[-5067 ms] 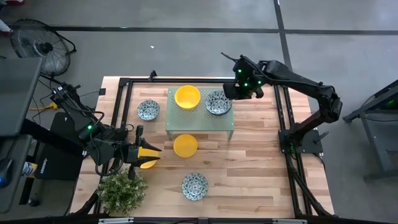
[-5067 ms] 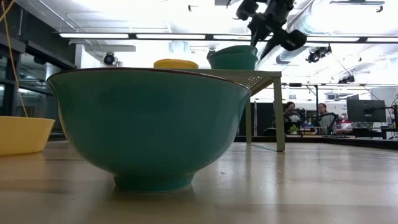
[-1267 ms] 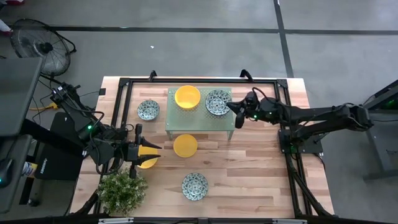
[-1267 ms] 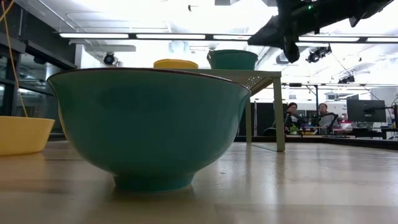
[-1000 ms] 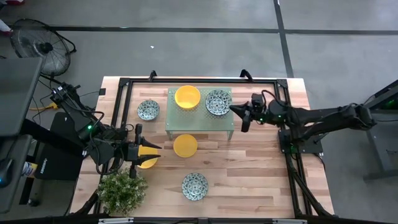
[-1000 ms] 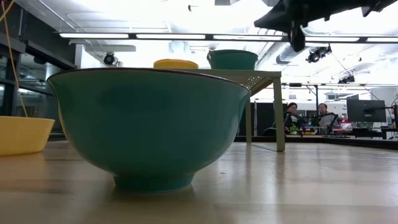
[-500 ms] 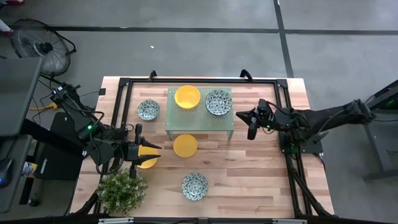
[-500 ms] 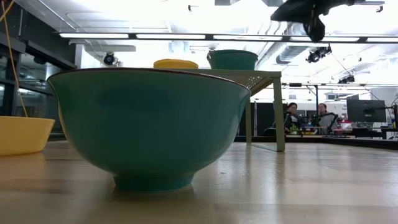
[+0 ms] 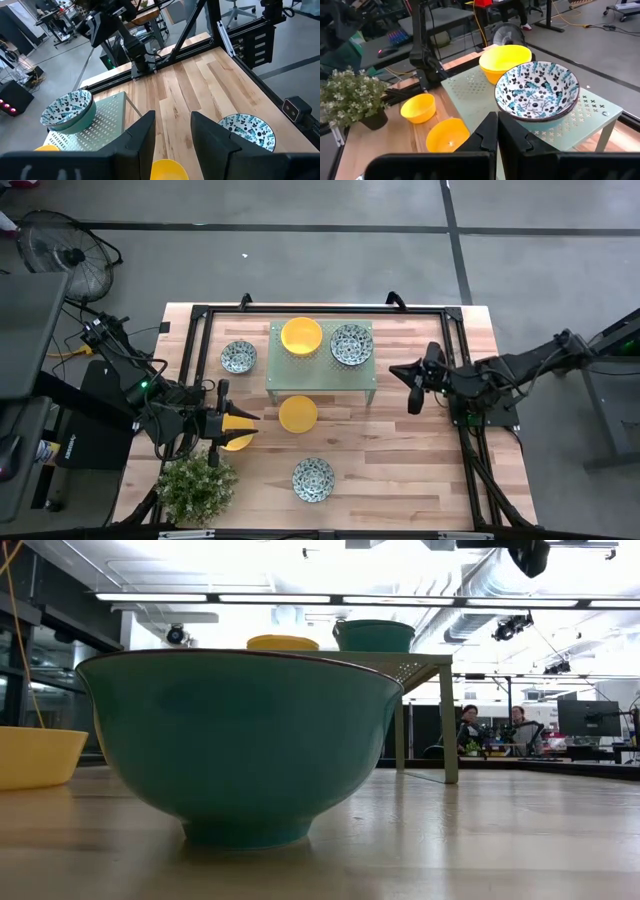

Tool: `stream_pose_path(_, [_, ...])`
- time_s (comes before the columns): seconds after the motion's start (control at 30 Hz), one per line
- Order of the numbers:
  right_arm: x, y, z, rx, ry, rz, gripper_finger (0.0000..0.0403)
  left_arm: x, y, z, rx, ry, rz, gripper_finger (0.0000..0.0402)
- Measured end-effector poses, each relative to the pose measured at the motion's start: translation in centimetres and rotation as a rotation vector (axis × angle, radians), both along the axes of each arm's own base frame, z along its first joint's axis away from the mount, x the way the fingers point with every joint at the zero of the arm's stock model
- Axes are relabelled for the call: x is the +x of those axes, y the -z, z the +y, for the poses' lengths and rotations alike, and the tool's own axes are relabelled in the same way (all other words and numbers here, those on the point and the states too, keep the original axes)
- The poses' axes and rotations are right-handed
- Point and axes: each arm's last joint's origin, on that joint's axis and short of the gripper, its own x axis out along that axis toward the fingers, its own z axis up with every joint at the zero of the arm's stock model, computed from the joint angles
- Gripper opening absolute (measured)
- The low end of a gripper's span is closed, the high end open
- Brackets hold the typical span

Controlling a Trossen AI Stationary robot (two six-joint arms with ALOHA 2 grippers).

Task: Pick & Place Mini bowls
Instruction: Stack the blue bowl on top of the blue bowls on the shelf

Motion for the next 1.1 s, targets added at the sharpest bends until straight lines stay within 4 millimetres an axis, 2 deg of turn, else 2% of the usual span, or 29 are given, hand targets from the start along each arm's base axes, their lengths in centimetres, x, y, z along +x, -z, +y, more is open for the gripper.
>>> stream_pose_path(0.27, [-0.6, 0.0, 1.5, -0.009, -0.022, -0.016, 0.0000, 0.0, 0.0, 0.0, -0.003, 0.011, 0.004, 0.0121])
stream_pose_path(0.47, [-0.7, 0.4, 2.9, 0.005, -0.177, 0.031, 0.0000, 0.0, 0.0, -0.1, -0.013, 0.022, 0.007, 0.0121])
stream_pose_path(0.67, [0.4, 2.4, 5.1, 0.039, -0.401, 0.185, 0.0000, 0.0, 0.0, -0.1, -0.014, 0.022, 0.007, 0.0121])
stream_pose_path(0.8, [1.7, 4.1, 6.3, 0.100, -0.487, 0.290, 0.0000, 0.1, 0.1, -0.1, -0.011, 0.023, 0.010, 0.0121])
stream_pose_path(0.93, [2.8, 5.8, 7.3, 0.178, -0.500, 0.381, 0.0000, 0.1, 0.1, -0.1, -0.011, 0.023, 0.010, 0.0121])
stream_pose_path(1.1, [3.5, 7.4, 8.4, 0.323, -0.437, 0.446, 0.0000, 0.2, 0.2, -0.3, -0.006, 0.024, 0.015, 0.0121])
